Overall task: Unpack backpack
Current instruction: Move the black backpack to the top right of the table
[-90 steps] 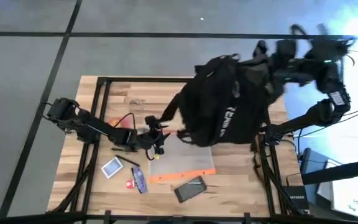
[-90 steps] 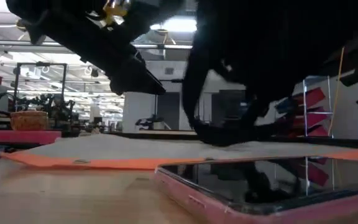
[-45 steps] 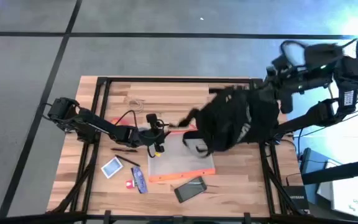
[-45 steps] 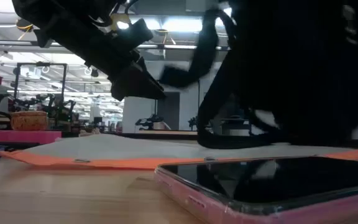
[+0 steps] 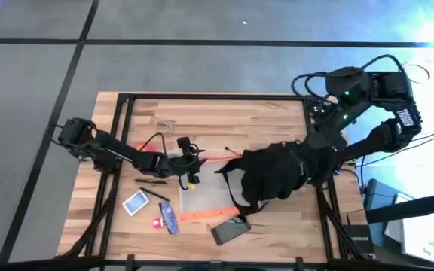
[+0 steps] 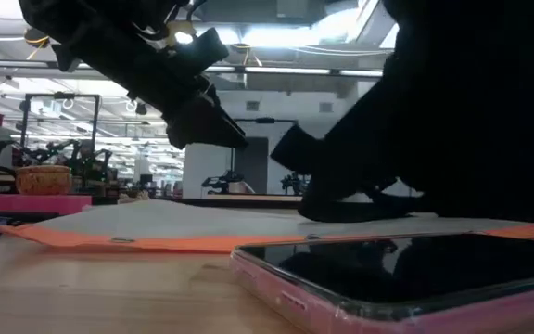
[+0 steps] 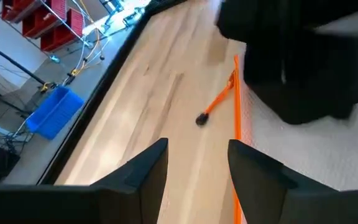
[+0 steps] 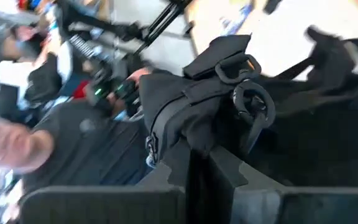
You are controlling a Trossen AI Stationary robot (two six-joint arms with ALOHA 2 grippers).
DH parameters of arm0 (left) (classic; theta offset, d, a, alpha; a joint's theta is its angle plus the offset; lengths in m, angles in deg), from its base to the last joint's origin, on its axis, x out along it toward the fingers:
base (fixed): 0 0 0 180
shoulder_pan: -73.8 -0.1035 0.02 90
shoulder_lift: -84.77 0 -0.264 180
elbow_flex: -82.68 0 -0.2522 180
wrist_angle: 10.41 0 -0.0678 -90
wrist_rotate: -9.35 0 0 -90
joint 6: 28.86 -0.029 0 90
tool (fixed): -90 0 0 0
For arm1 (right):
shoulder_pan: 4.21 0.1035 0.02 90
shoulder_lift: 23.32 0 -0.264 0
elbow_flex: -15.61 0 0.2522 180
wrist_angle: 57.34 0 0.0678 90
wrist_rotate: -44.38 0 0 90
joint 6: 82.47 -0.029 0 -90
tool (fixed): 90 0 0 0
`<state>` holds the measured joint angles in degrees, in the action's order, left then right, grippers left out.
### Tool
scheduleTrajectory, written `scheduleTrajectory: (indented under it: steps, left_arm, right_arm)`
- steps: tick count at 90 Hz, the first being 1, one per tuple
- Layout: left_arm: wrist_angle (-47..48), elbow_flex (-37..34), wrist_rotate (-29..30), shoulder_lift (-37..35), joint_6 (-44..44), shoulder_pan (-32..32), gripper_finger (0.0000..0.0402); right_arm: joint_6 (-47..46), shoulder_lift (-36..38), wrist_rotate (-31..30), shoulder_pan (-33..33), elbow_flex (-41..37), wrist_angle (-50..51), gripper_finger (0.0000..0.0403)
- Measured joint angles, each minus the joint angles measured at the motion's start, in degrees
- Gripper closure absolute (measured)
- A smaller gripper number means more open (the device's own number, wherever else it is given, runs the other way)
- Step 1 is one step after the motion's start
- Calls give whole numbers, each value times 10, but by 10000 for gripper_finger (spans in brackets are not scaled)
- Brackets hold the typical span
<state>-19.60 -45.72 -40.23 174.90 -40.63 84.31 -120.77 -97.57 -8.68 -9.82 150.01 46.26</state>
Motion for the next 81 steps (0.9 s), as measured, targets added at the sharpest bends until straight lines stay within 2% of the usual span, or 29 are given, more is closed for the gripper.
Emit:
scheduleTrajectory:
  steps: [12,20,29,41,48,54,57,75,81]
  left_arm:
    - [-89,1,-39,4,4,-16,248]
    - [-123,0,-87,5,-23,-26,248]
    - [-191,0,-108,5,-30,-38,248]
    - [-315,1,-116,23,20,-71,248]
    - [-382,8,-176,50,66,-99,248]
    - [-390,30,-248,82,80,-117,248]
    - [-388,44,-263,99,88,-121,248]
    - [-391,158,-275,214,137,-124,248]
    - [-387,195,-290,255,148,-118,248]
  right_arm:
    - [1,2,71,14,1,-1,393]
    - [-25,2,106,37,2,-14,393]
    - [-69,4,137,56,20,-33,393]
    - [-124,12,109,82,54,-33,393]
    - [-152,11,76,94,72,-37,393]
    - [-156,10,52,103,83,-49,393]
    - [-155,11,42,108,85,-55,393]
    - [-86,1,14,113,88,-104,393]
    - [-34,-10,-26,112,87,-115,393]
